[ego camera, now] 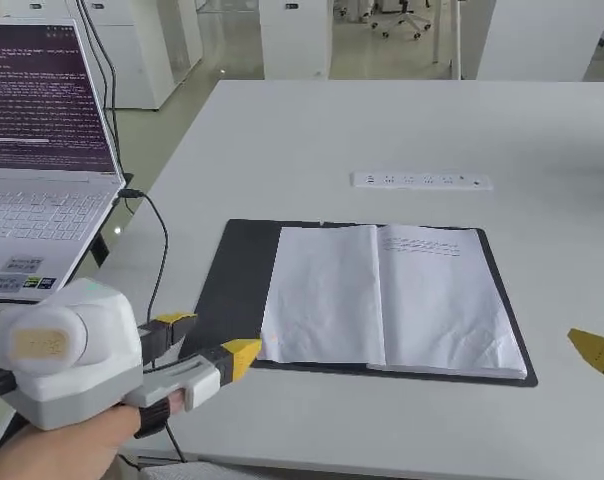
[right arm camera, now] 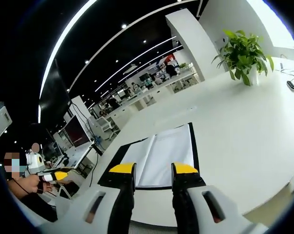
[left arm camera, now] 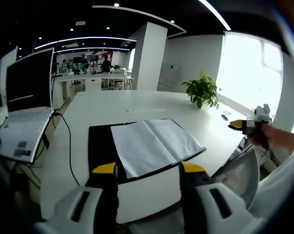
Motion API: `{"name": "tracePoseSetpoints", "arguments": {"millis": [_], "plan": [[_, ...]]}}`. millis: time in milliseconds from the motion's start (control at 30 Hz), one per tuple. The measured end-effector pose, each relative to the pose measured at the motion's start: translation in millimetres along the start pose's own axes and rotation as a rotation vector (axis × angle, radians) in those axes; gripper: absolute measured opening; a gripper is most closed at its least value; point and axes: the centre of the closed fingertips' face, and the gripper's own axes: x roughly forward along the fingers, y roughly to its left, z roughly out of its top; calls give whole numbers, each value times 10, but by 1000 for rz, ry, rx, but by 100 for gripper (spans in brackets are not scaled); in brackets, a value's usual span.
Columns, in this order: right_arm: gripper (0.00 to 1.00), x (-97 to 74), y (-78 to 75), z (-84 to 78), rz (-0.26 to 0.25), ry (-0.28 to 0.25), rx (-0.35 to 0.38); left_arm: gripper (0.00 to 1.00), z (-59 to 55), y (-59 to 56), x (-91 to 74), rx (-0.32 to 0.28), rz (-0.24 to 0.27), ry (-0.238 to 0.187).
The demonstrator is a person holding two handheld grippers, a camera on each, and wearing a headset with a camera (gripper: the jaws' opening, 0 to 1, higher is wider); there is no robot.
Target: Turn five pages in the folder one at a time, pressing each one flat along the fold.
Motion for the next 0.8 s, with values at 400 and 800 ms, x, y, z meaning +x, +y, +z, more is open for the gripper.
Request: {"name": "tracePoseSetpoints", "arguments": {"millis": [400,800], "plan": [[29,33,53,-253,9,124,-150,51,-60,16,-55,-4,10,23],[29,35,-56,-299,-7,136,-142,51,-71,-10,115,-2,-11,34]]}}
